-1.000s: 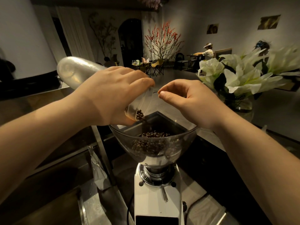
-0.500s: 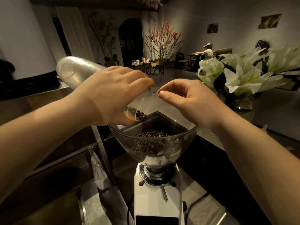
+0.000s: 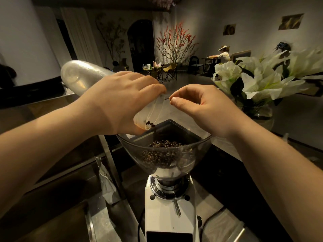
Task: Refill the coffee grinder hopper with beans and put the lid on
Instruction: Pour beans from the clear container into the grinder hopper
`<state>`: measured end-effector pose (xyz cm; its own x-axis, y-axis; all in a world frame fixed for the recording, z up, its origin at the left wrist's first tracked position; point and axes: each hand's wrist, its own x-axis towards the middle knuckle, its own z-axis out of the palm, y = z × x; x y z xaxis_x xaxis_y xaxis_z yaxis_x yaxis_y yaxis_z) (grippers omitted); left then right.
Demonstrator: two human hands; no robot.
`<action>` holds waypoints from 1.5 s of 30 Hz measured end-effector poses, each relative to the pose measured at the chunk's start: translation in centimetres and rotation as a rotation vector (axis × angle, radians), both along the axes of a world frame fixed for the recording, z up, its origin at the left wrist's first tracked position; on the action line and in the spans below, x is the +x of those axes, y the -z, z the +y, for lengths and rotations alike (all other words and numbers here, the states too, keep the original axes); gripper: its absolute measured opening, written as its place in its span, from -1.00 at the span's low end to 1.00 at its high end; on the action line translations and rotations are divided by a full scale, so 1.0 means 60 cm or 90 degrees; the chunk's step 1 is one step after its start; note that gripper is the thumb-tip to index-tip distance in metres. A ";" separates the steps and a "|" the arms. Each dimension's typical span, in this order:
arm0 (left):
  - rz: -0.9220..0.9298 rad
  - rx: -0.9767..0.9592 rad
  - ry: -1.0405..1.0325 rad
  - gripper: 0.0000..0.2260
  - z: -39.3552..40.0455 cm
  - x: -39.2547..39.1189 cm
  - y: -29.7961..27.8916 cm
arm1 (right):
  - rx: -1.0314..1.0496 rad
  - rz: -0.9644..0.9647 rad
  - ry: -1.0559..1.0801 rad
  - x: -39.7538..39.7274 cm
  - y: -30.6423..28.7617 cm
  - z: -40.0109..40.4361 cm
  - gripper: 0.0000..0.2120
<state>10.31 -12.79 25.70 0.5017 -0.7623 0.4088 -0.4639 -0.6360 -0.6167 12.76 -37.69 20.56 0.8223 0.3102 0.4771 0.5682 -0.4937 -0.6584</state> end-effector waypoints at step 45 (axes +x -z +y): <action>0.118 0.345 0.001 -0.33 -0.060 0.016 -0.012 | -0.437 0.077 0.011 0.011 -0.027 0.019 -0.62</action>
